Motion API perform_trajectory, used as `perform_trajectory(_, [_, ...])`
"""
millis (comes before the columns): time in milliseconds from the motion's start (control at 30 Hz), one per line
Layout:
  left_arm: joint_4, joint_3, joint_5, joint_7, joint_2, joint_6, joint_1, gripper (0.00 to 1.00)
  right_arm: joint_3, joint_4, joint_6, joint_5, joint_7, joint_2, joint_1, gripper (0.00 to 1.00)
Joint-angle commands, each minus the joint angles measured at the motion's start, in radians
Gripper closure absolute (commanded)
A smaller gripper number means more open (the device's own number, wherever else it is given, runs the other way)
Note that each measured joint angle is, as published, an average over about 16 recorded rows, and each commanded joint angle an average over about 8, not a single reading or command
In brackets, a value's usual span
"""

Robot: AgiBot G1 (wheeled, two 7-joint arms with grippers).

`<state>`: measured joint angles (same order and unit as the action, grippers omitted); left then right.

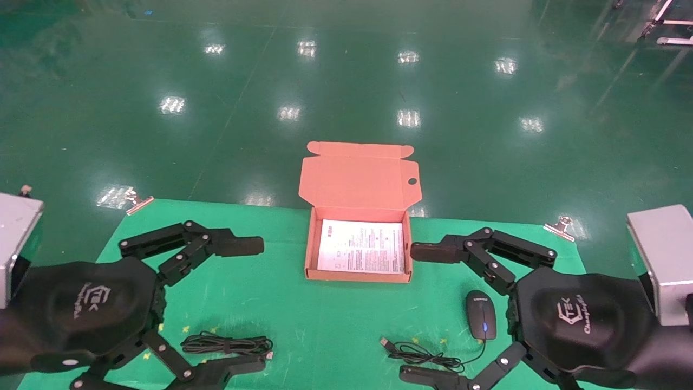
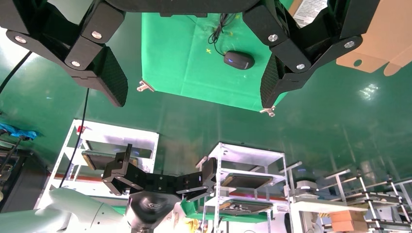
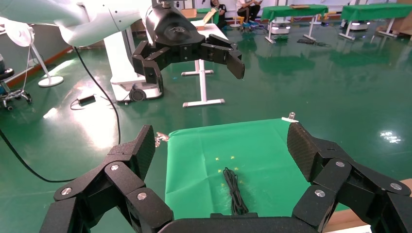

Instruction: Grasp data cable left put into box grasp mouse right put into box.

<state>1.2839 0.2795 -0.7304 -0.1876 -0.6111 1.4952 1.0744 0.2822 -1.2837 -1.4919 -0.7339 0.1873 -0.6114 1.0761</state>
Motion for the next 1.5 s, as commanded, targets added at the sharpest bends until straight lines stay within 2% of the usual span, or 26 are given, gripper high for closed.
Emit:
perform_trajectory(33, [0.0, 0.0, 0.0, 0.0, 0.0, 0.0, 0.0, 0.0, 0.0, 0.0, 0.0, 0.0, 0.0, 0.0, 0.0, 0.0])
perform_trajectory(733, [-0.001, 0.002, -0.003, 0.001, -0.002, -0.003, 0.001, 0.0, 0.0, -0.001, -0.001, -0.001, -0.001, 0.001, 0.0, 0.0])
perform_trajectory(900, [0.0, 0.01, -0.023, 0.001, -0.001, 0.0, 0.009, 0.0, 0.006, -0.01, -0.001, -0.032, -0.01, 0.009, 0.009, 0.0])
perform_trajectory(1100, [0.016, 0.057, -0.154, 0.013, -0.003, 0.007, 0.068, 0.0, 0.042, -0.041, -0.002, -0.167, -0.04, 0.025, 0.064, 0.0])
perform_trajectory(1333, [0.045, 0.158, -0.383, -0.001, -0.03, 0.034, 0.188, 0.0, 0.121, -0.06, -0.017, -0.408, -0.111, -0.001, 0.183, 0.0])
perform_trajectory(1500, [0.058, 0.249, -0.571, 0.027, -0.068, 0.053, 0.286, 0.0, 0.192, -0.063, -0.035, -0.581, -0.18, -0.035, 0.267, 0.0])
